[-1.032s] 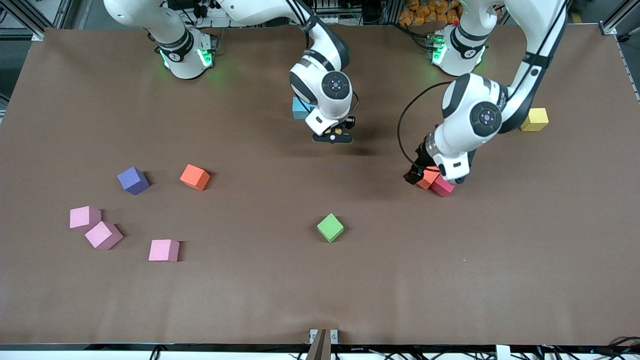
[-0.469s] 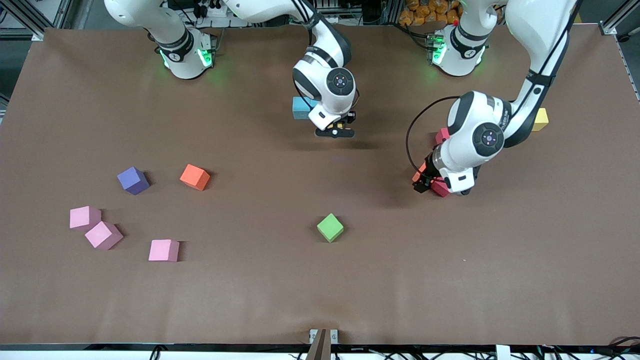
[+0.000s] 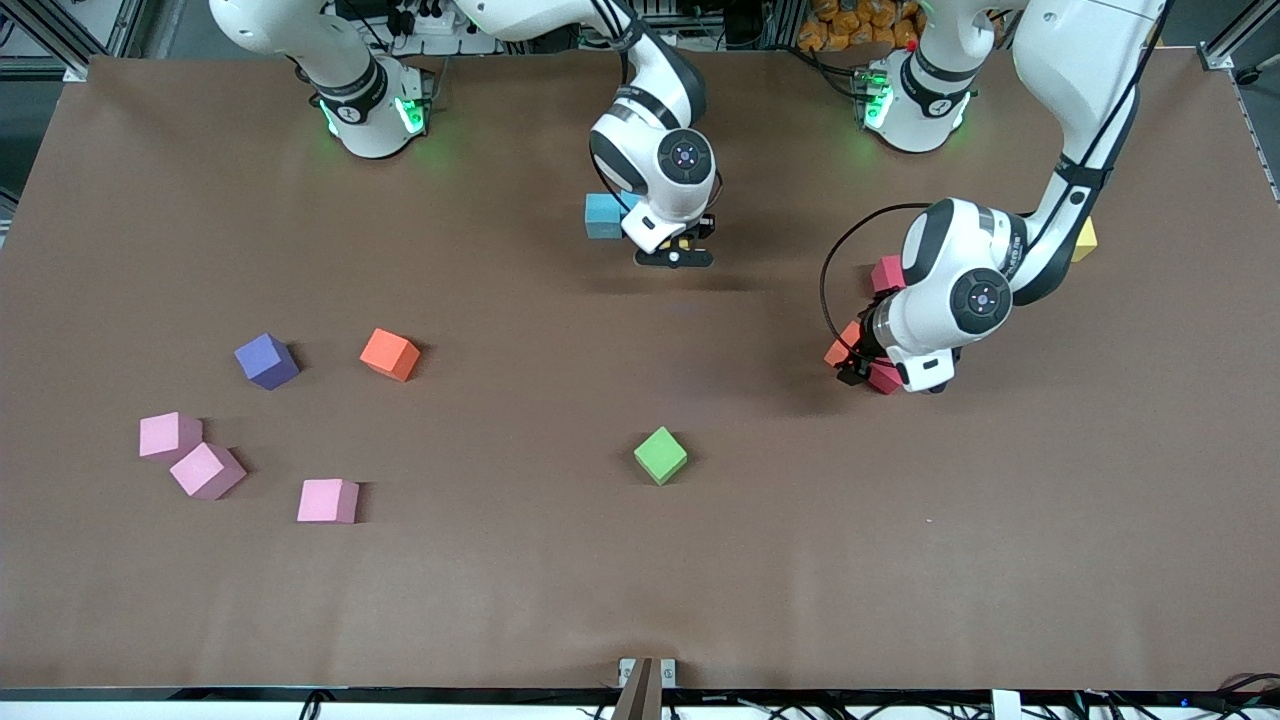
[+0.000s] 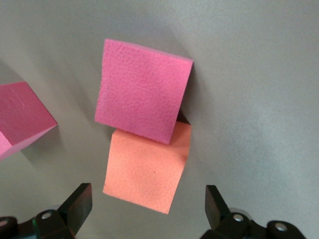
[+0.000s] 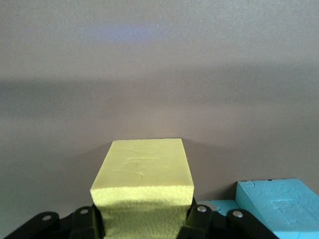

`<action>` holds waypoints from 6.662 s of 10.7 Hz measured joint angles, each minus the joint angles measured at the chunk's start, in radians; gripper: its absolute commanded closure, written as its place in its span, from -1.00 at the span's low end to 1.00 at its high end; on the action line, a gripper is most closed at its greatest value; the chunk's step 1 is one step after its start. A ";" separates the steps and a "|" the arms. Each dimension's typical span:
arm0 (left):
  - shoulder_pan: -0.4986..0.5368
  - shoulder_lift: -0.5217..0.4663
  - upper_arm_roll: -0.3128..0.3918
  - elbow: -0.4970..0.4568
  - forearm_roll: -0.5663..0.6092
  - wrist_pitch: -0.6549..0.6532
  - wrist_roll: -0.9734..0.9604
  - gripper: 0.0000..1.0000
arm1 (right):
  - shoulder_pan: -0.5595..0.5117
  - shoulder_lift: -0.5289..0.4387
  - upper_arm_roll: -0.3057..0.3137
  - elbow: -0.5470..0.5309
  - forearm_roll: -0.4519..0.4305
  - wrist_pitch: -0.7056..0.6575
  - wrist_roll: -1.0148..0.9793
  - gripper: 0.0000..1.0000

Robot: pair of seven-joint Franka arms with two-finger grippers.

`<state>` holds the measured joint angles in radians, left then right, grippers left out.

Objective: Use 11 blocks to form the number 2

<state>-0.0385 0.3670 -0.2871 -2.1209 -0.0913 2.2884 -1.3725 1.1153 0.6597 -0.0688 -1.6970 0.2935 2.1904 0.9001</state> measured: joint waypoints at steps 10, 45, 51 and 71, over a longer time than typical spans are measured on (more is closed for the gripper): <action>0.000 0.058 0.013 0.015 0.033 -0.005 0.078 -1.00 | 0.015 -0.001 0.000 -0.003 0.000 0.003 0.002 -1.00; -0.502 0.194 -0.017 0.359 0.070 -0.153 0.363 1.00 | -0.948 -0.302 0.036 -0.429 -0.103 0.163 -1.713 -1.00; -0.536 0.208 -0.026 0.337 0.116 -0.155 0.363 1.00 | -0.951 -0.406 0.092 -0.594 -0.104 0.316 -1.871 -1.00; -0.559 0.240 -0.073 0.311 0.154 -0.154 0.292 -0.72 | -0.898 -0.392 0.119 -0.692 -0.105 0.585 -1.960 0.61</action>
<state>-0.5977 0.6068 -0.3599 -1.8094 0.0623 2.1349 -1.0807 0.2170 0.2674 0.0502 -2.3892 0.1883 2.7753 -1.0602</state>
